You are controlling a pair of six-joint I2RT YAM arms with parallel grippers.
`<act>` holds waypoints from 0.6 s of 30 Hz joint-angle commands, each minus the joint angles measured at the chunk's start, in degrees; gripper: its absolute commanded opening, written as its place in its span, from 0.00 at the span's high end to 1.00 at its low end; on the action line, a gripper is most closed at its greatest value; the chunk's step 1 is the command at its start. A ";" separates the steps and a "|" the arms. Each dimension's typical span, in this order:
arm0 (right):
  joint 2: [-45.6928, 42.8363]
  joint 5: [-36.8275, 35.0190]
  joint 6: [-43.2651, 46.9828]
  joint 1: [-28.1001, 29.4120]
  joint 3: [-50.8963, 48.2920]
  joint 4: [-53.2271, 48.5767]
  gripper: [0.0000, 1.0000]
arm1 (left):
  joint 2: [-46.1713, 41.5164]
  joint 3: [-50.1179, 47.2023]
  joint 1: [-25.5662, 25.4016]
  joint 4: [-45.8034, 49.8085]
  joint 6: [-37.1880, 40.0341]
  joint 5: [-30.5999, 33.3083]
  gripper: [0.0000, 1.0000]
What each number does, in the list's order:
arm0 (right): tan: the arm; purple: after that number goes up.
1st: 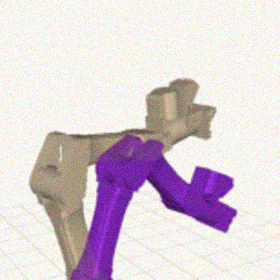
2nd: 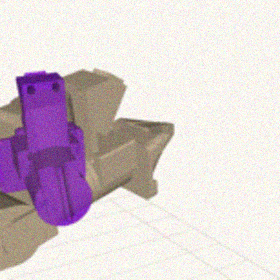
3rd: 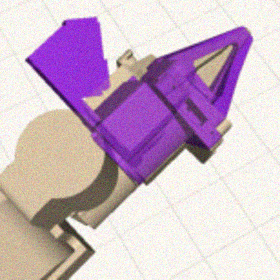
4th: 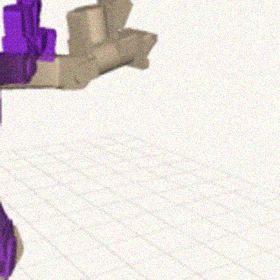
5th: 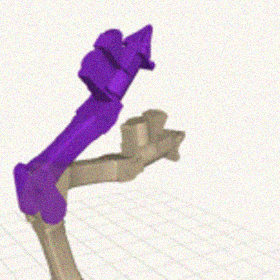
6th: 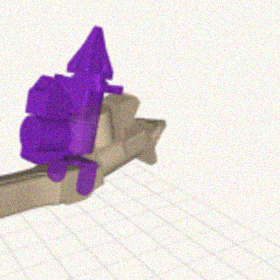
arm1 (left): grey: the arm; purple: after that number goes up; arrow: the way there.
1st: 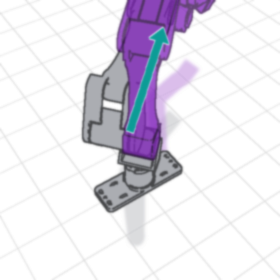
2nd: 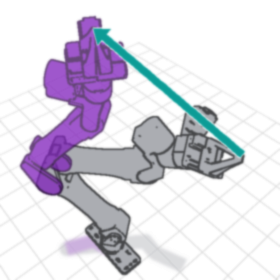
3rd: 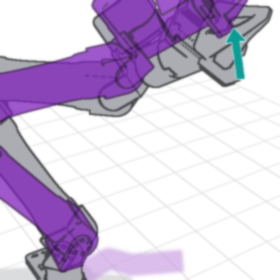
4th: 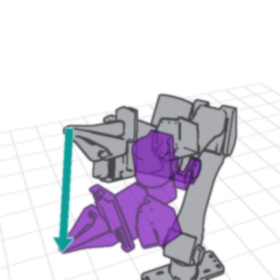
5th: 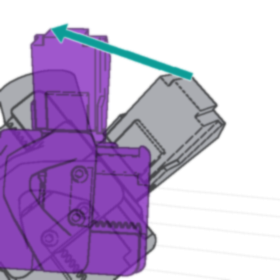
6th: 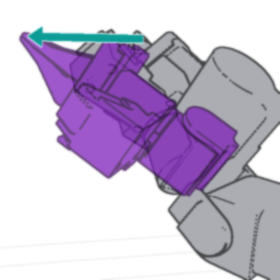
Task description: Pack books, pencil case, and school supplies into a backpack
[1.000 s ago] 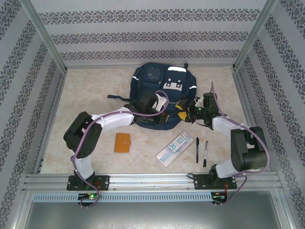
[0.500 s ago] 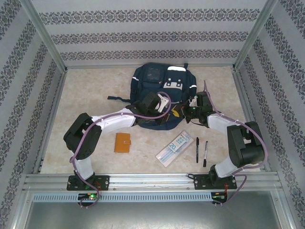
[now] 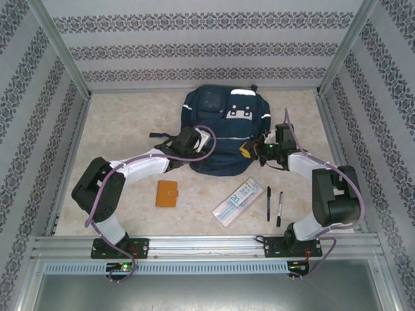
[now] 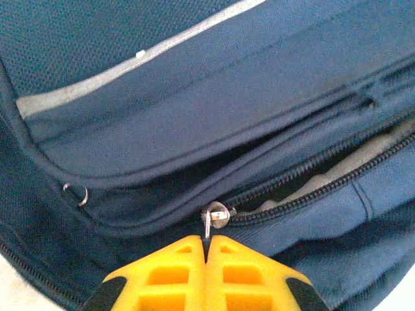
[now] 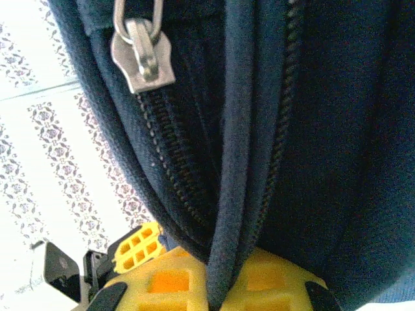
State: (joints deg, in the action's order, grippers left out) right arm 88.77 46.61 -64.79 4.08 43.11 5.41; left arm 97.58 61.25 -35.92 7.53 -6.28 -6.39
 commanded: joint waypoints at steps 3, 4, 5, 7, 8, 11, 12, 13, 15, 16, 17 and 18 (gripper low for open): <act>-4.16 -2.44 4.05 -2.98 1.47 -8.75 0.59 | -2.24 0.79 -2.86 -1.82 -2.97 -3.73 1.00; -5.22 -3.33 3.17 -2.87 1.20 -10.14 0.55 | -1.94 1.72 -4.20 -1.90 -3.43 -3.78 1.00; -6.11 -3.88 2.33 -2.78 0.89 -11.36 0.52 | -1.66 2.61 -5.13 -1.84 -3.97 -3.97 1.00; -8.30 -4.75 -0.03 -2.35 -0.07 -12.80 0.50 | -0.89 4.40 -6.63 -2.45 -6.11 -5.13 1.00; -9.12 -4.89 -0.76 -1.96 -0.36 -13.50 0.49 | -0.61 4.92 -7.14 -3.15 -7.11 -5.74 1.00; -11.80 -7.39 -3.08 0.78 -1.53 -14.97 0.46 | 0.30 6.39 -9.07 -4.75 -8.83 -6.45 1.00; -12.63 -8.64 -4.12 2.07 -1.92 -14.91 0.46 | 0.70 7.15 -9.76 -4.78 -8.83 -6.29 1.00; -13.07 -9.94 -5.26 3.48 -2.21 -14.68 0.46 | 1.08 7.79 -10.27 -4.76 -8.91 -6.31 1.00; -13.21 -12.18 -6.83 5.86 -2.46 -13.45 0.46 | 1.84 8.66 -11.07 -4.89 -9.46 -6.53 1.00; -12.85 -13.12 -7.44 6.66 -2.35 -13.13 0.46 | 2.22 8.96 -11.39 -5.34 -10.08 -6.72 1.00; -12.33 -13.82 -7.98 7.30 -2.33 -12.32 0.47 | 2.50 8.90 -11.61 -5.78 -10.47 -7.11 1.00; -11.49 -14.29 -8.51 7.79 -2.21 -11.44 0.50 | 2.77 8.87 -11.93 -6.22 -10.91 -7.14 1.00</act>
State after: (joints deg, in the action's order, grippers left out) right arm 76.36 36.27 -70.19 10.81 41.47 -7.05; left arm 99.66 68.07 -46.48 6.39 -14.70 -11.42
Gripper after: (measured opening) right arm 0.512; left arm 0.043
